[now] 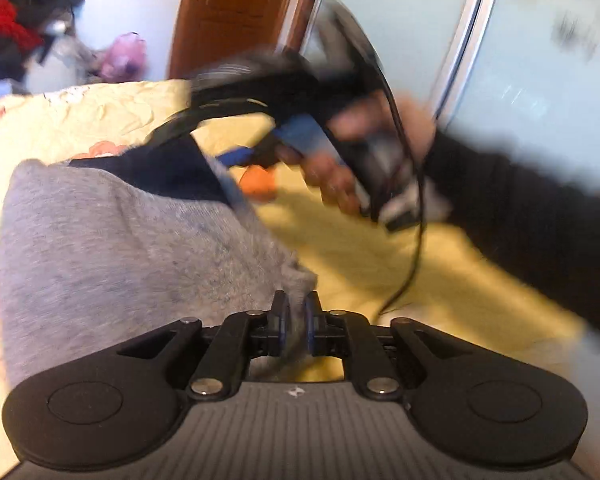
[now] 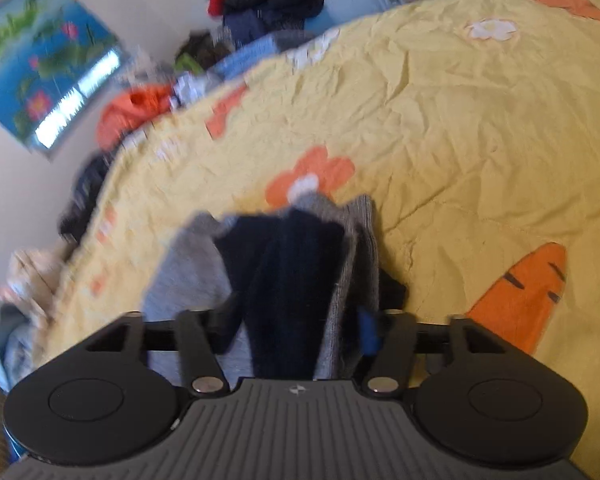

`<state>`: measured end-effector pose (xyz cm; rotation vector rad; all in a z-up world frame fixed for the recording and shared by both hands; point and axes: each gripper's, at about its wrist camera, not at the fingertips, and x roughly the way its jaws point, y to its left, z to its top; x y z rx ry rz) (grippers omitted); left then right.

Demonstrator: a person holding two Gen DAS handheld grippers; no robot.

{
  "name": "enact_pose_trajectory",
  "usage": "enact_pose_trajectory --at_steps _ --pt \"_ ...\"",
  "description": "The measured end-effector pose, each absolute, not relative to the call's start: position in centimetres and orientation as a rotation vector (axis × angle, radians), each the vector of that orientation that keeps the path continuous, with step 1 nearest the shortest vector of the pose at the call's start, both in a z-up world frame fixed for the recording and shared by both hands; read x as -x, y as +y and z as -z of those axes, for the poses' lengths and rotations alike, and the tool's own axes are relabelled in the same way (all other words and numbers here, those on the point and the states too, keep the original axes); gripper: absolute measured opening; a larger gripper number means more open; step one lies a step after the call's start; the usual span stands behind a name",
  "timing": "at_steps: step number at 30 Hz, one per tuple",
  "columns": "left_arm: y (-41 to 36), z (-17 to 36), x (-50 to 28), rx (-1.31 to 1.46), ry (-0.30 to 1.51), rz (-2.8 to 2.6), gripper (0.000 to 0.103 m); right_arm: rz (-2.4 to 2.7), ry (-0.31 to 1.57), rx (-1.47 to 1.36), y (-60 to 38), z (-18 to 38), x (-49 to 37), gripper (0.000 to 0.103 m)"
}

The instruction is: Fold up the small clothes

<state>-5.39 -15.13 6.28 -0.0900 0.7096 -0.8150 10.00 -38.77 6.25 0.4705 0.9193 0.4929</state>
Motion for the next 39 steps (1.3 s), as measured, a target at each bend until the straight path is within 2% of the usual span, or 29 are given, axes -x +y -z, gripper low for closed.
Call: enact_pose_trajectory --at_steps 1,2,3,4,5,7,11,14,16,17,18,19,20,21,23,31,33,35,37,38,39 --pt "-13.0 -7.0 5.3 0.160 0.696 0.834 0.022 -0.492 0.863 -0.506 -40.0 -6.8 -9.2 0.086" --pt "-11.1 -7.7 4.9 0.231 0.684 0.831 0.047 -0.480 0.821 -0.524 -41.0 -7.2 -8.5 0.089" --pt "-9.3 -8.2 4.1 0.299 0.668 0.810 0.084 -0.465 0.807 -0.529 -41.8 -7.3 -8.1 0.088" --pt "-7.6 -8.4 3.5 0.360 0.635 0.762 0.096 -0.453 0.819 -0.528 -42.4 -7.0 -8.0 0.087" --pt "-6.2 -8.3 2.5 0.409 0.592 0.693 0.099 -0.438 0.844 -0.532 -42.9 -6.3 -8.3 0.086" --pt "-4.3 -7.5 -0.9 0.483 0.610 0.534 0.099 -0.407 0.894 -0.538 -42.9 -5.0 -8.9 0.083" --pt "-1.9 -2.7 -8.4 0.675 0.814 0.365 0.098 -0.441 0.923 -0.548 -40.6 -3.8 -9.8 0.082" --pt "-2.3 -1.3 -10.3 0.654 0.869 0.369 0.097 -0.450 0.933 -0.494 -38.4 -3.6 -10.2 0.084" --pt "-3.1 -1.1 -11.0 0.666 0.900 0.480 0.087 -0.440 0.929 -0.482 -37.6 -3.6 -10.3 0.088" --pt "-3.2 -0.6 -11.5 0.675 0.939 0.521 0.068 -0.438 0.924 -0.488 -37.4 -3.5 -10.2 0.088" --pt "-3.6 -0.3 -11.7 0.654 0.964 0.513 0.048 -0.437 0.915 -0.485 -37.2 -3.5 -10.0 0.082" --pt "-4.2 -0.2 -13.3 0.621 0.988 0.501 0.043 -0.438 0.914 -0.478 -36.9 -3.4 -9.8 0.056" --pt "-4.1 -0.1 -13.3 0.613 0.985 0.499 0.040 -0.432 0.928 -0.483 -36.9 -3.2 -9.7 0.036" --pt "-3.8 -0.1 -13.1 0.620 0.977 0.502 0.035 -0.426 0.959 -0.504 -36.9 -2.7 -9.8 0.028" --pt "-3.1 -0.8 -12.7 0.621 0.958 0.500 0.031 -0.428 0.938 -0.516 -36.8 -2.7 -9.3 0.026" --pt "1.6 -6.1 -14.2 0.541 0.813 0.436 0.030 -0.558 0.844 -0.534 -32.5 -6.4 -11.6 0.024" --pt "2.2 -6.0 -15.7 0.471 0.818 0.397 0.037 -0.576 0.835 -0.557 -31.1 -6.5 -13.5 0.024" --pt "3.0 -4.8 -16.2 0.414 0.851 0.290 0.041 -0.545 0.853 -0.560 -30.0 -5.4 -15.4 0.030" --pt "4.1 -3.8 -15.6 0.424 0.886 0.231 0.045 -0.453 0.927 -0.551 -29.2 -3.4 -16.9 0.045" --pt "5.1 -3.8 -14.3 0.482 0.874 0.262 0.049 -0.419 0.950 -0.557 -29.2 -2.6 -16.8 0.045" --pt "6.0 -3.6 -12.9 0.532 0.856 0.295 0.061 -0.440 0.921 -0.581 -29.6 -2.5 -16.2 0.055"
